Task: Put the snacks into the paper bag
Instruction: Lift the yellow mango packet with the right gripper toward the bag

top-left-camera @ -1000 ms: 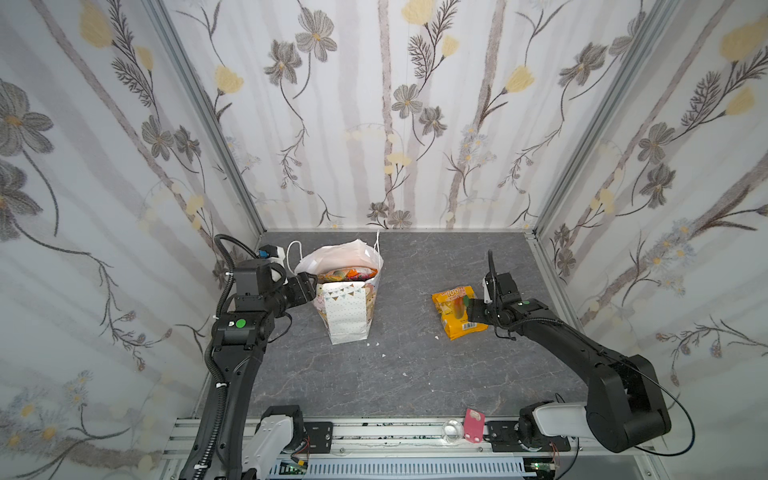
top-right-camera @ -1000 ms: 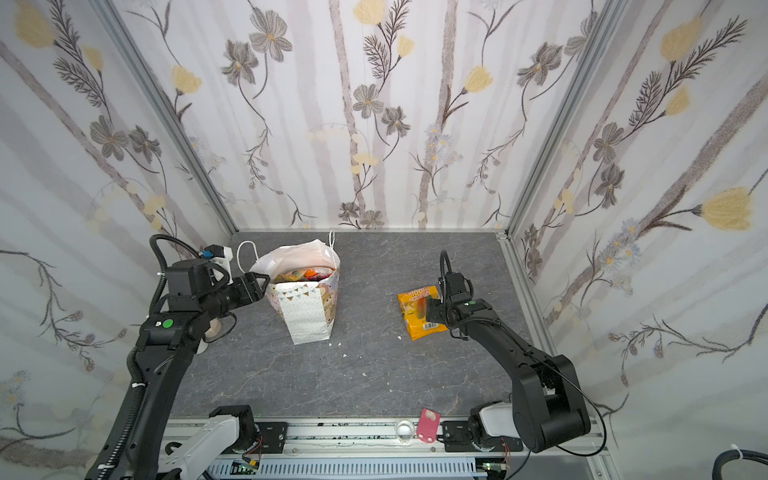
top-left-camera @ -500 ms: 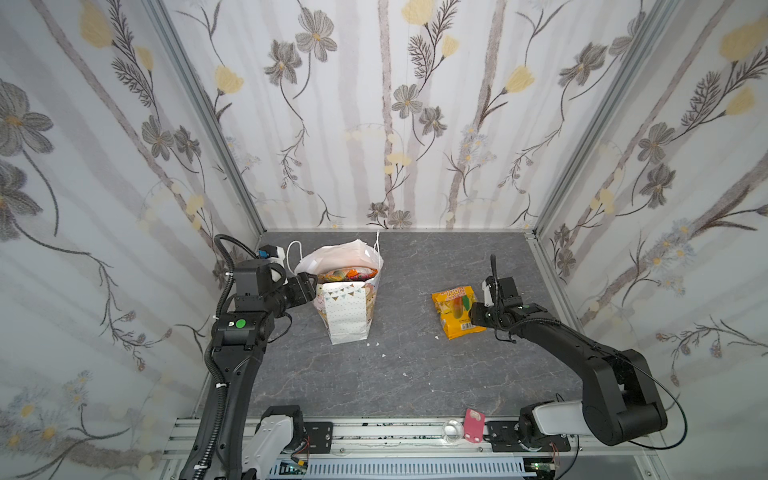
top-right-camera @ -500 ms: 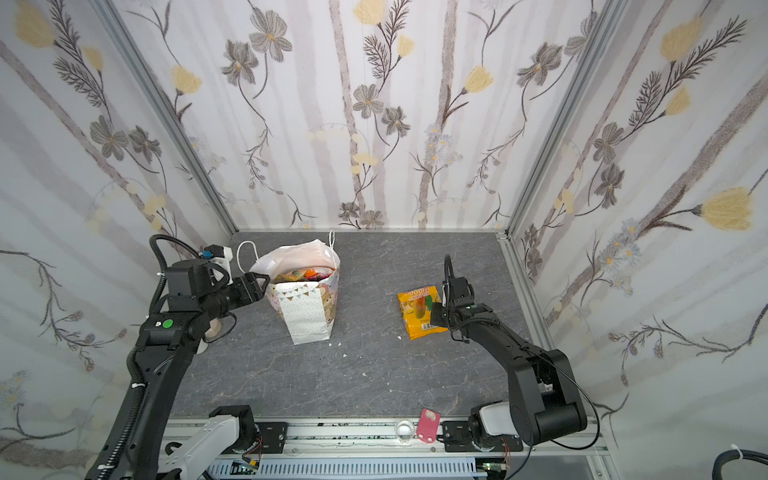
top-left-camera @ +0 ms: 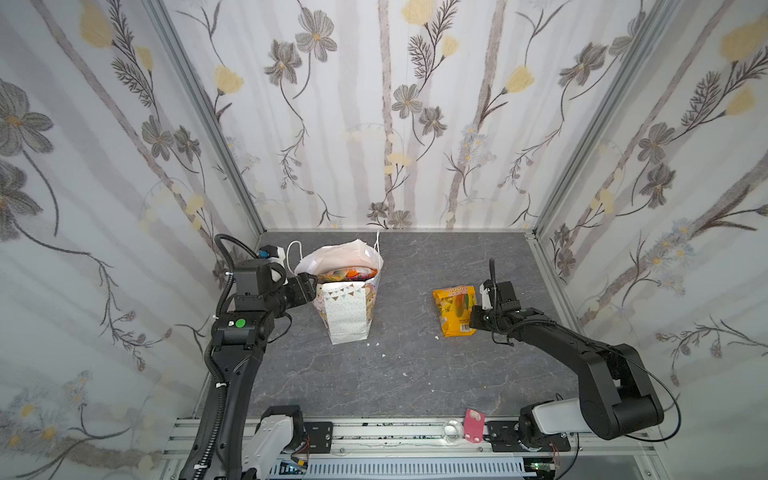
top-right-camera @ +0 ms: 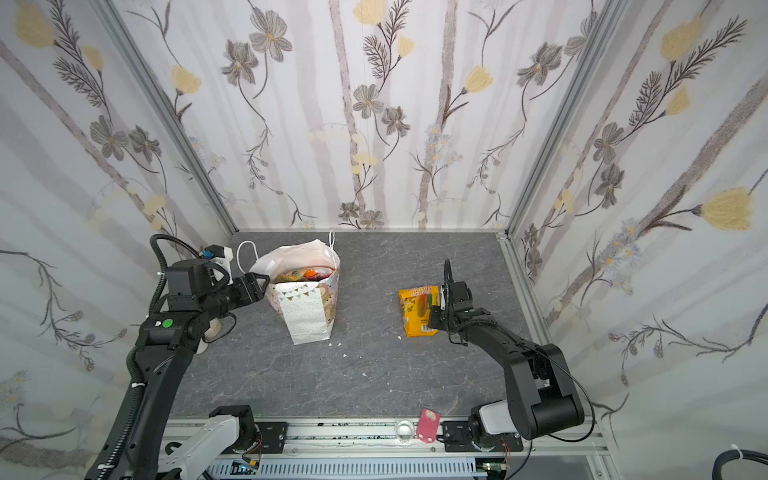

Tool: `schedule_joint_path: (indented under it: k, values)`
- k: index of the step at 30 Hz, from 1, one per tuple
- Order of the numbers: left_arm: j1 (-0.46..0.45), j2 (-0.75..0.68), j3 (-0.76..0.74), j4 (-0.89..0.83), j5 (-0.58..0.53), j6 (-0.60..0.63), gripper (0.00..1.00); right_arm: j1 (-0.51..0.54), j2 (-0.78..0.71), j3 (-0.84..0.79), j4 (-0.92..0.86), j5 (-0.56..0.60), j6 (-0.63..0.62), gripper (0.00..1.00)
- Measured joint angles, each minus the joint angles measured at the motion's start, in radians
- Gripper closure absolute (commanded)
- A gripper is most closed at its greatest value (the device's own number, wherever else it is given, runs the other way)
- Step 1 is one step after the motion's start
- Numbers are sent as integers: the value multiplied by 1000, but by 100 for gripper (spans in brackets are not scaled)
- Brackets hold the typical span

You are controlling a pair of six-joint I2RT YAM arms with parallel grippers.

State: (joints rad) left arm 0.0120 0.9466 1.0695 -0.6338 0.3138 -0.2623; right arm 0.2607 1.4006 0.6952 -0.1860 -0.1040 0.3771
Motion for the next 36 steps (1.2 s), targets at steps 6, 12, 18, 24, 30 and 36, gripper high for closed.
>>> schedule_joint_path:
  k: [6, 12, 18, 24, 30, 36]
  values:
    - [0, 0, 8, -7, 0, 0, 30, 0, -39, 14, -38, -28, 8, 100]
    - [0, -5, 13, -11, -7, 1, 30, 0, -86, 53, -89, -63, 8, 100]
    - [0, -8, 13, -13, -7, 1, 30, 10, -124, 133, -125, -101, 7, 100]
    - [0, -10, 13, -13, -7, 1, 30, 15, -169, 156, -138, -181, 13, 100]
    - [0, -13, 13, -13, -7, 1, 30, 19, -201, 175, -129, -277, 52, 100]
    - [0, -19, 13, -13, -7, 1, 30, 37, -213, 224, -98, -369, 92, 100]
